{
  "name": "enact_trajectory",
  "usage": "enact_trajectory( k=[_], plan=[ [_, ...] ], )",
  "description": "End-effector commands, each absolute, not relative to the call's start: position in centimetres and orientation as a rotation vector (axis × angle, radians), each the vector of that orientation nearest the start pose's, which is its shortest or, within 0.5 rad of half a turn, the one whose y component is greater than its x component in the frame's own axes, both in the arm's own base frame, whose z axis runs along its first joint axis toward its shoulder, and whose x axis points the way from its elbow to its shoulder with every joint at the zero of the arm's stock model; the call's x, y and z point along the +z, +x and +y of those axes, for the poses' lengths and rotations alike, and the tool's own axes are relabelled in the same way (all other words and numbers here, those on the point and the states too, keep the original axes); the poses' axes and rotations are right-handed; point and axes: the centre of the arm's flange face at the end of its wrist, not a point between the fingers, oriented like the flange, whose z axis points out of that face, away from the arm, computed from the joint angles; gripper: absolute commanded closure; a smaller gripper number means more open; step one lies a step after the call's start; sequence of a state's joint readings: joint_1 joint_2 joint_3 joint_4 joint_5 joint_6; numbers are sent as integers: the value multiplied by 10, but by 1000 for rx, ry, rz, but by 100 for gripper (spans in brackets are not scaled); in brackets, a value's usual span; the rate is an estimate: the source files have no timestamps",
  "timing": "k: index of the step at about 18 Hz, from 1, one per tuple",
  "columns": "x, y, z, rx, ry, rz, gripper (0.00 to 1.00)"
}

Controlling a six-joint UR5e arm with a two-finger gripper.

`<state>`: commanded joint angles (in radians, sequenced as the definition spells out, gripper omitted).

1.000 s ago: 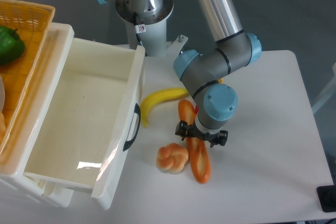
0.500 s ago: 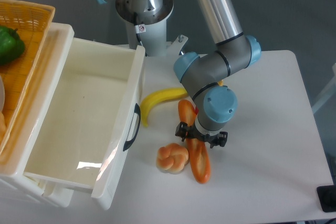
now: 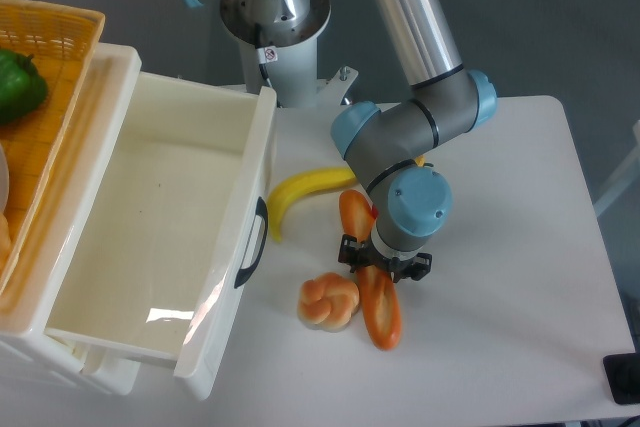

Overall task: Pick up the long bread
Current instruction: 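Lift the gripped long bread up off the table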

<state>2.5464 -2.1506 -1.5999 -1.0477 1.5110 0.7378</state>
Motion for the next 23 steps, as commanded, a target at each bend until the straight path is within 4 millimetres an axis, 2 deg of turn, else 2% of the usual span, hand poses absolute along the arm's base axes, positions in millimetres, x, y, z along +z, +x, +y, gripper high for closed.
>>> enact_trajectory(
  k=[2, 3, 6, 10, 12, 14, 18, 23],
  plan=[
    [189, -458, 478, -156, -3122, -374, 81],
    [191, -459, 479, -151, -3120, -374, 88],
    [199, -462, 482, -134, -3114, -370, 100],
    [215, -466, 485, -100, -3101, -365, 100],
    [218, -464, 486, -96, -3100, -357, 100],
    [230, -461, 487, -89, -3098, -342, 100],
    [268, -457, 495, -85, -3112, -279, 100],
    [319, -450, 489, 14, -3083, 15, 100]
  ],
)
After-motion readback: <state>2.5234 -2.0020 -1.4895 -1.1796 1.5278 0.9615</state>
